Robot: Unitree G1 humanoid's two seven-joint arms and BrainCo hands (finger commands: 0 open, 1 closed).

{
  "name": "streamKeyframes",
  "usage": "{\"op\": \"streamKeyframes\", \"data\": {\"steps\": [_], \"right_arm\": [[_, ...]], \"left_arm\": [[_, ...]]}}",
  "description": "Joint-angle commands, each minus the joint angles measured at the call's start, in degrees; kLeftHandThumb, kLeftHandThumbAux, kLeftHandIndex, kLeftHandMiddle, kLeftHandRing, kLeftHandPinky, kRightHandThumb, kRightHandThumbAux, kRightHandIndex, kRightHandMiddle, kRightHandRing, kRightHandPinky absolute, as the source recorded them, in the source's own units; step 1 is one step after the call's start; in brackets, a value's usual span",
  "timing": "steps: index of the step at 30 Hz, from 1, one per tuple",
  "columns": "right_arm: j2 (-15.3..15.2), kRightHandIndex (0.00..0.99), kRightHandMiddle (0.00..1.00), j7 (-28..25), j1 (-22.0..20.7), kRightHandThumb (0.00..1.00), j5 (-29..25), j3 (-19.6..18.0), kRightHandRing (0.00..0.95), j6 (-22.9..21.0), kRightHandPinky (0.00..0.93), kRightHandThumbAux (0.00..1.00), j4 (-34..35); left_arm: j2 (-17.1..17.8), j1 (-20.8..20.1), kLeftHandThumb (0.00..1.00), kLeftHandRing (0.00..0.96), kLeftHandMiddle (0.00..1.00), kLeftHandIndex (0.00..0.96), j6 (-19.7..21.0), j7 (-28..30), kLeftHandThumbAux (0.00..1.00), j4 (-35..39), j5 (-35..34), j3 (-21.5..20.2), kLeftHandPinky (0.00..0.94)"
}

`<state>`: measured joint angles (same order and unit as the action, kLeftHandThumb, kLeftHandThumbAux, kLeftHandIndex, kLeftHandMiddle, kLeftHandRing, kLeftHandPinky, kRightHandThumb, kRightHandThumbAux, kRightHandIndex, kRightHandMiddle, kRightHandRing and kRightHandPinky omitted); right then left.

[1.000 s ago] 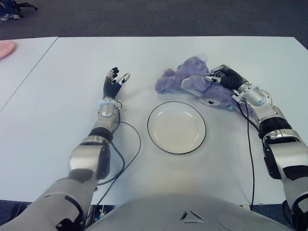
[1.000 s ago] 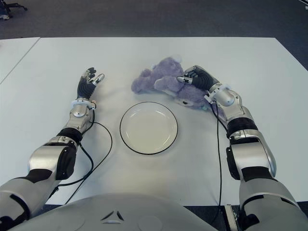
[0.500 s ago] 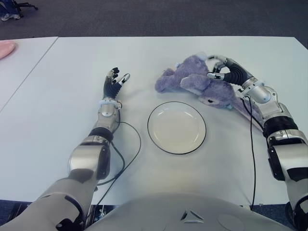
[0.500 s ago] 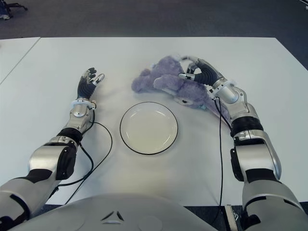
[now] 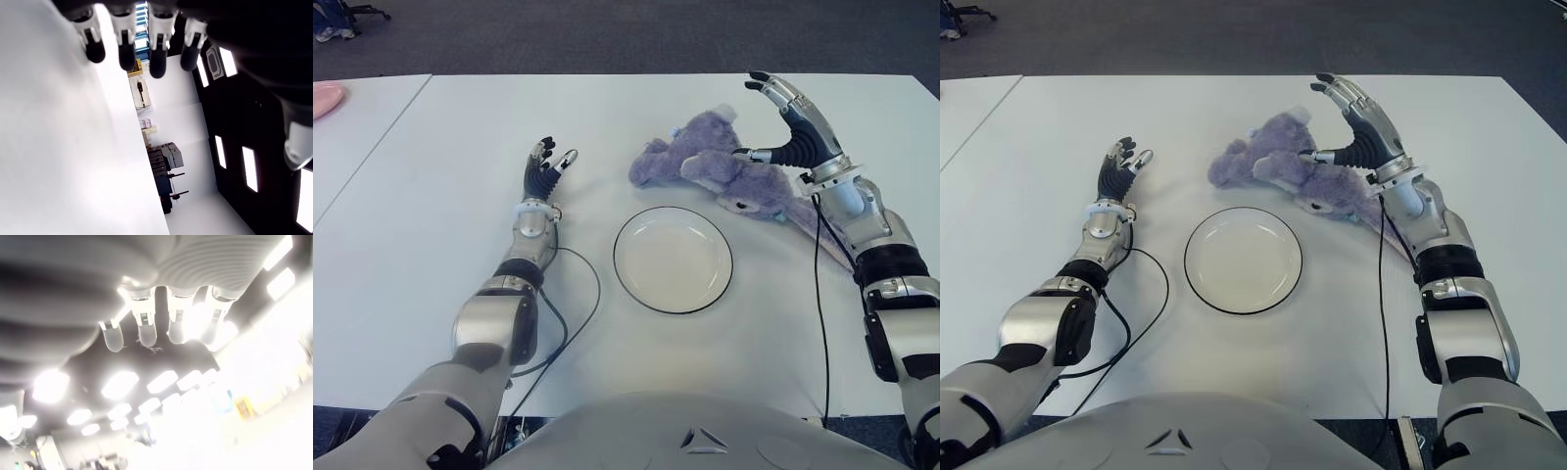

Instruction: Put the doll into the plate.

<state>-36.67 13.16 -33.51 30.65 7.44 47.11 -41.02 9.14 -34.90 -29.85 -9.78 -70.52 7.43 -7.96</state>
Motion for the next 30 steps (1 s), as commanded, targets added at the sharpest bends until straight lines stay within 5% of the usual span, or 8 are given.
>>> {"op": "streamKeyframes", "data": {"steps": [1, 7, 16, 22, 30], "right_arm": [[-0.21, 0.094, 0.086, 5.02, 0.9, 0.112, 5.3, 1.95, 0.07, 0.03, 0.101, 0.517, -1.47], [-0.55, 0.096, 0.087, 7.03, 0.47, 0.132, 7.08, 3.04, 0.072, -0.29, 0.098, 0.516, -2.44], [-0.13, 0.117, 0.097, 6.67, 0.12, 0.181, 6.4, 3.8, 0.13, -0.54, 0.24, 0.507, -4.15], [0.55, 0.132, 0.094, 3.49, 0.42, 0.211, 4.11, 4.12, 0.143, -0.38, 0.242, 0.503, -6.14], [0.39, 0.137, 0.086, 6.07, -0.56, 0.2, 9.45, 8.12, 0.128, -1.0, 0.21, 0.515, -10.59]], "left_arm": [[-3.38, 9.97, 0.0, 0.101, 0.148, 0.138, 7.66, -0.78, 0.506, -7.12, 1.09, 1.04, 0.0], [-3.39, 9.97, 0.0, 0.1, 0.148, 0.136, 7.62, -0.88, 0.504, -7.1, 1.15, 1.09, 0.0], [-3.42, 9.96, 0.0, 0.1, 0.147, 0.135, 7.5, -1.47, 0.516, -7.1, 1.4, 1.27, 0.0], [-3.49, 9.94, 0.0, 0.102, 0.145, 0.134, 7.62, -1.46, 0.518, -7.12, 1.4, 1.13, 0.005], [-3.57, 9.9, 0.0, 0.097, 0.139, 0.126, 7.9, -1.02, 0.511, -7.13, 1.17, 0.94, 0.0]]}}
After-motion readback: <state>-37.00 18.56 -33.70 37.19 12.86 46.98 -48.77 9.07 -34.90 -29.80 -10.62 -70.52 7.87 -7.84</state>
